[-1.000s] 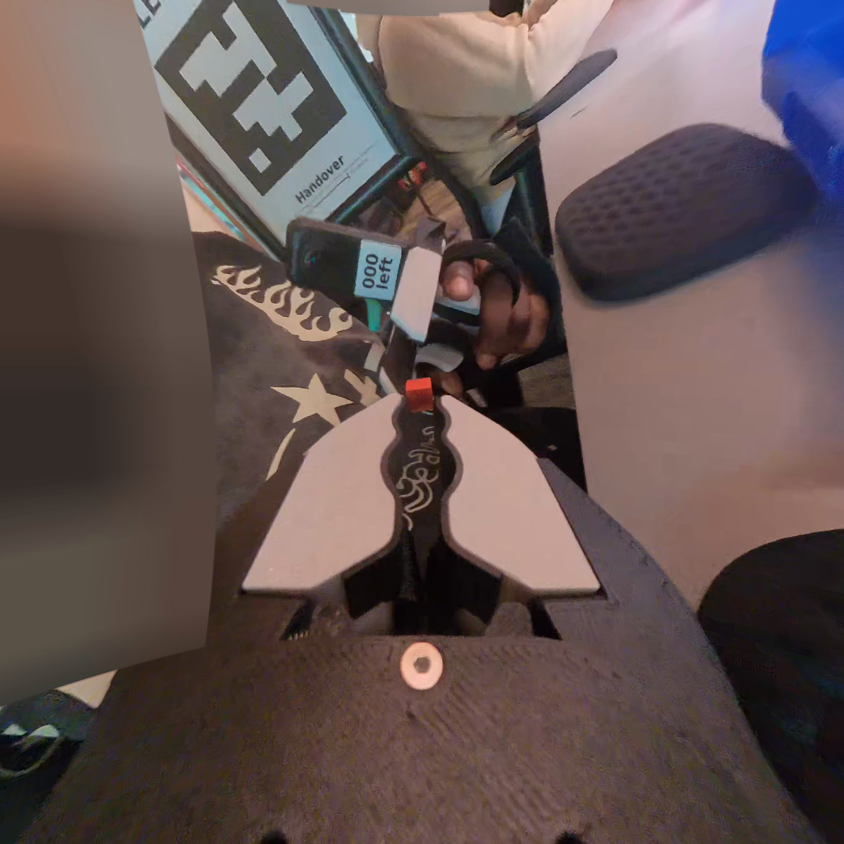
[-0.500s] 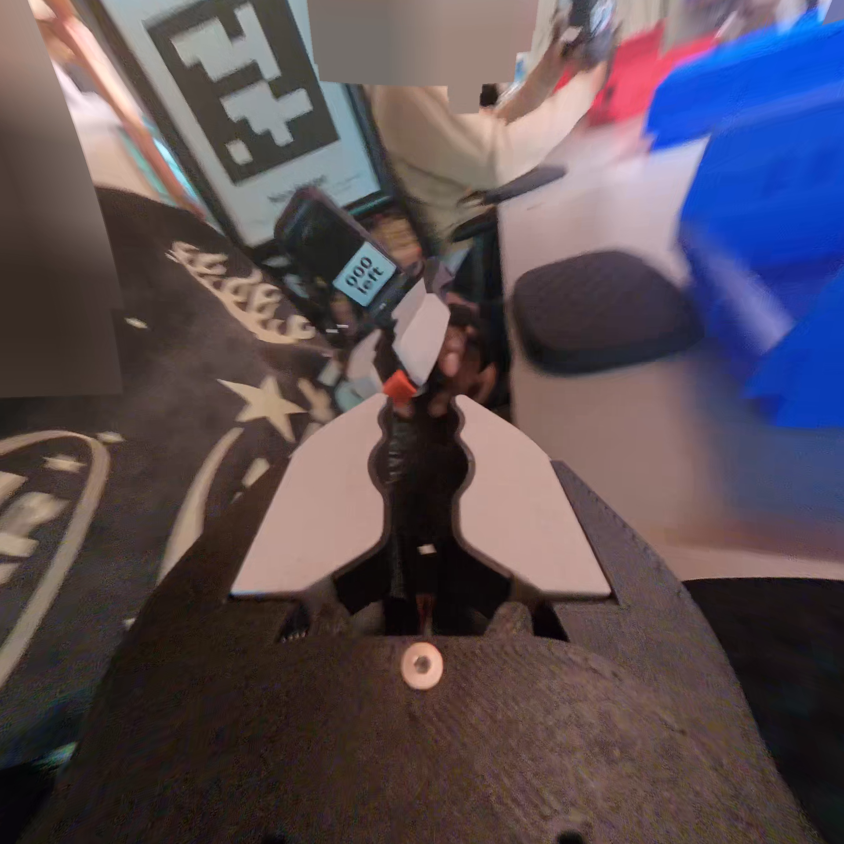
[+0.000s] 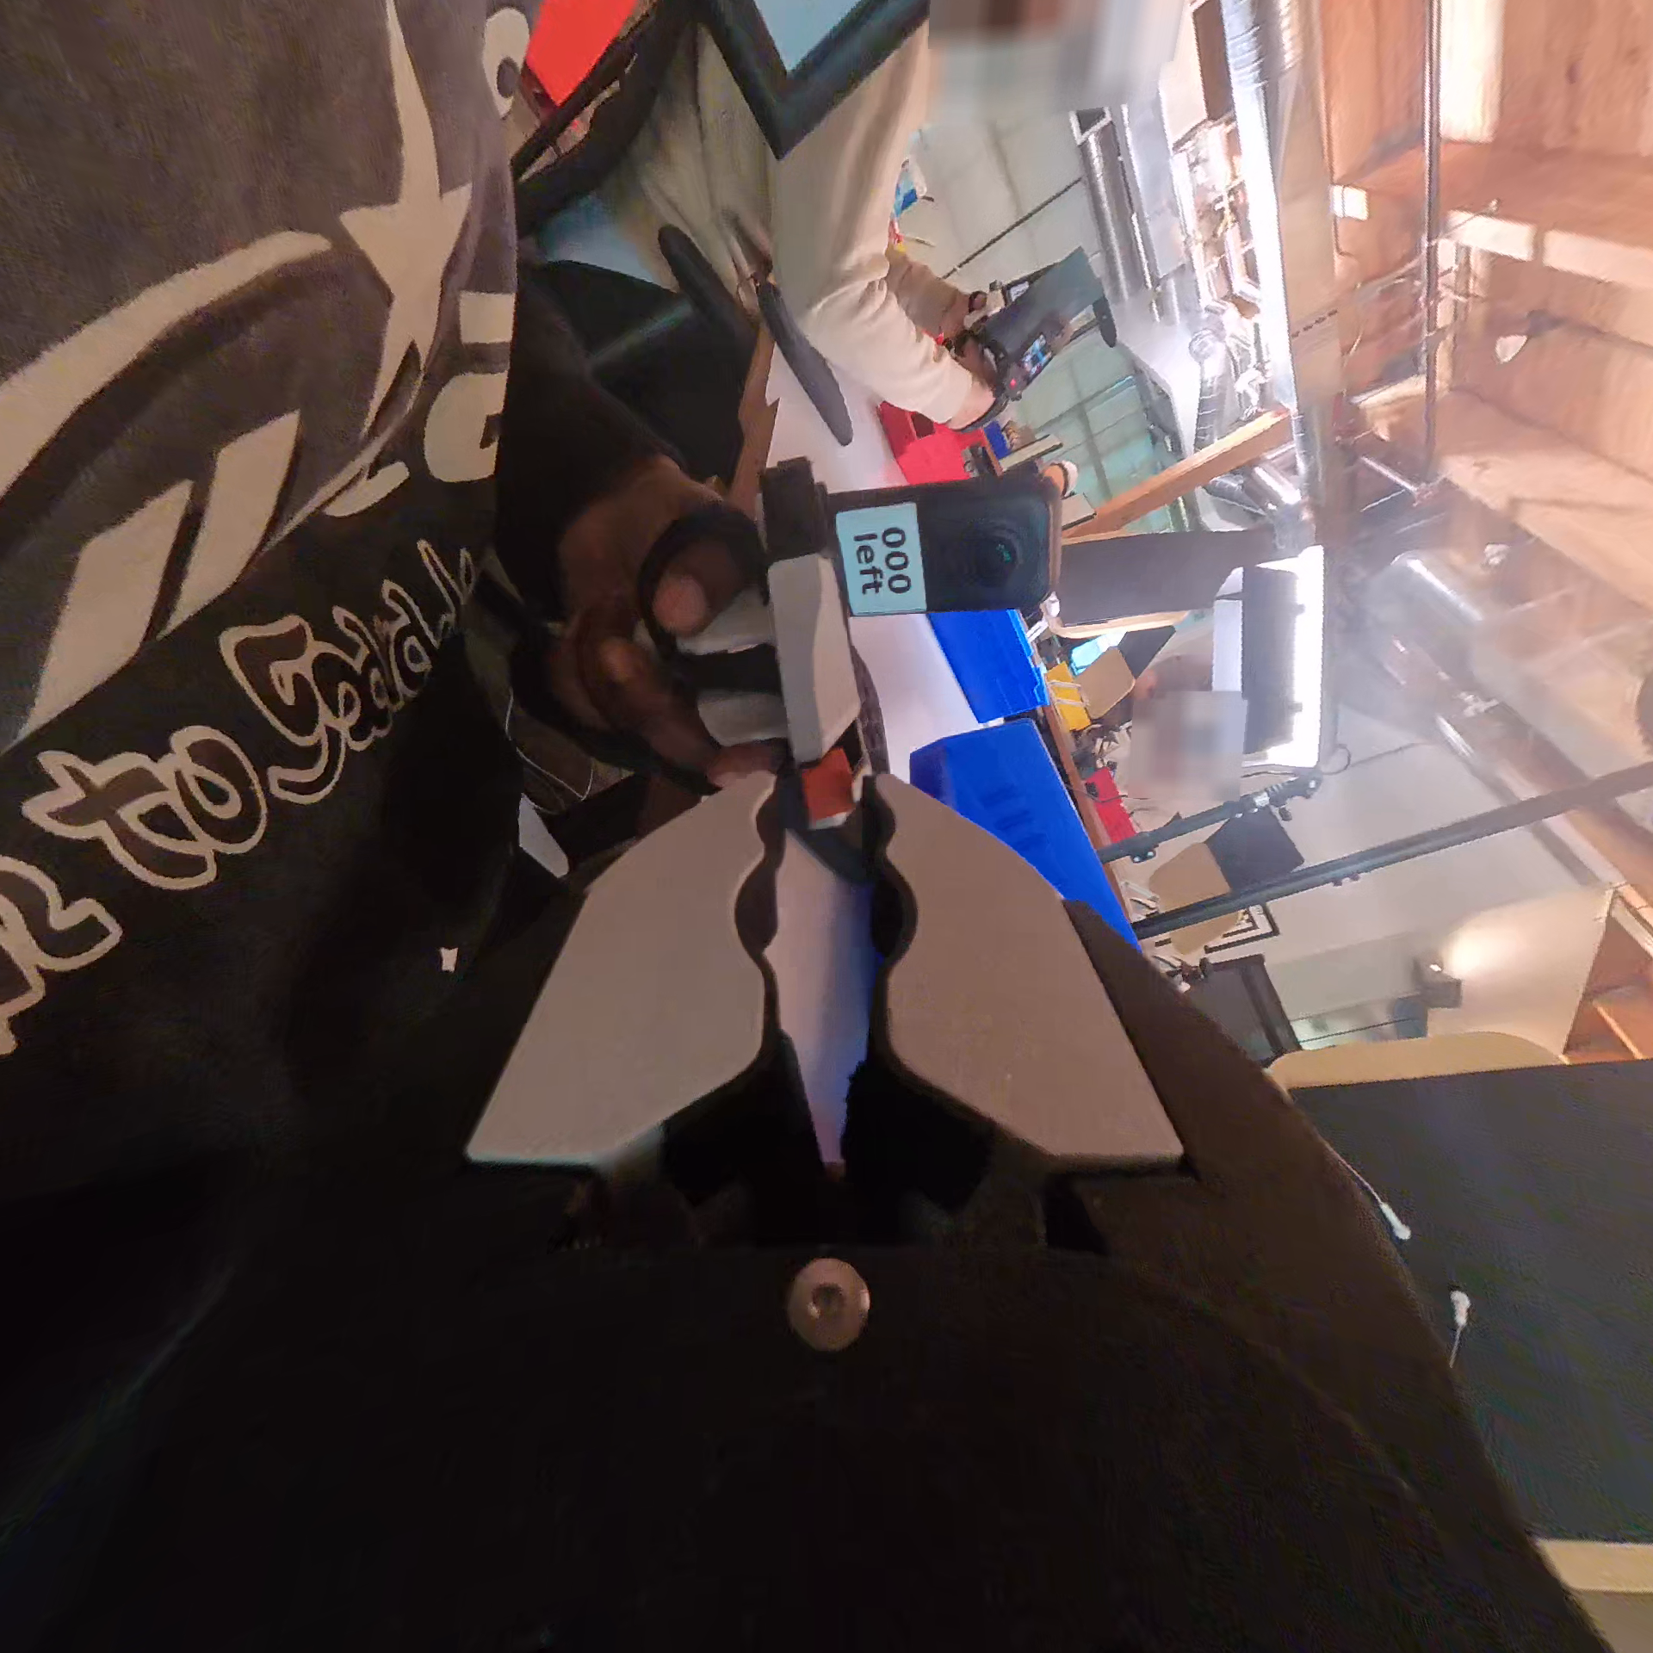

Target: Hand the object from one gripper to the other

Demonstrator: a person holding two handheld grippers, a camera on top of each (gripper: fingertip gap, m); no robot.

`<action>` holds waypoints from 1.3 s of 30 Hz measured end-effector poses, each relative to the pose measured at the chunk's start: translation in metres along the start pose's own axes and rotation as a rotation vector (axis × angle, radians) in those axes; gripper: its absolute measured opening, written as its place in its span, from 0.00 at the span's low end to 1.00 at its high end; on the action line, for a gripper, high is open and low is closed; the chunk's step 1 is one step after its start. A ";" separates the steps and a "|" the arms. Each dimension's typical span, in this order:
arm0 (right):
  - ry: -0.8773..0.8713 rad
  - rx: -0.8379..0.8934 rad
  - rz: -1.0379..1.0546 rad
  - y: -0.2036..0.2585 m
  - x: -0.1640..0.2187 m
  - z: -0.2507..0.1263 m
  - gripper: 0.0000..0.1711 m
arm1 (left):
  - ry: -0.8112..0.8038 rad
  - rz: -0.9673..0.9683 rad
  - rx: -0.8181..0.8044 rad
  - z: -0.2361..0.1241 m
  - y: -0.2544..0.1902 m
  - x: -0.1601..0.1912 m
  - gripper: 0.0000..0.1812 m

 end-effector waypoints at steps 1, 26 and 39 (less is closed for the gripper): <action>-0.003 -0.001 0.004 0.000 0.000 0.000 0.07 | 0.005 0.006 -0.003 0.000 0.000 0.000 0.06; -0.201 -0.497 1.499 -0.014 0.046 0.006 0.06 | 0.065 1.311 -0.514 0.017 -0.027 0.019 0.06; -0.029 -0.005 0.192 -0.014 0.002 -0.006 0.13 | -0.097 0.252 -0.093 -0.003 -0.013 -0.006 0.05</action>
Point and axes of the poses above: each gripper's, where its closed fingertips meet, z out along the fingers, x out of its underside, y = z × x across the jaws, the point moved 10 cm from there along -z, back along the fingers, and after that the axes turned 13 degrees about -z, right-handed, at the moved point
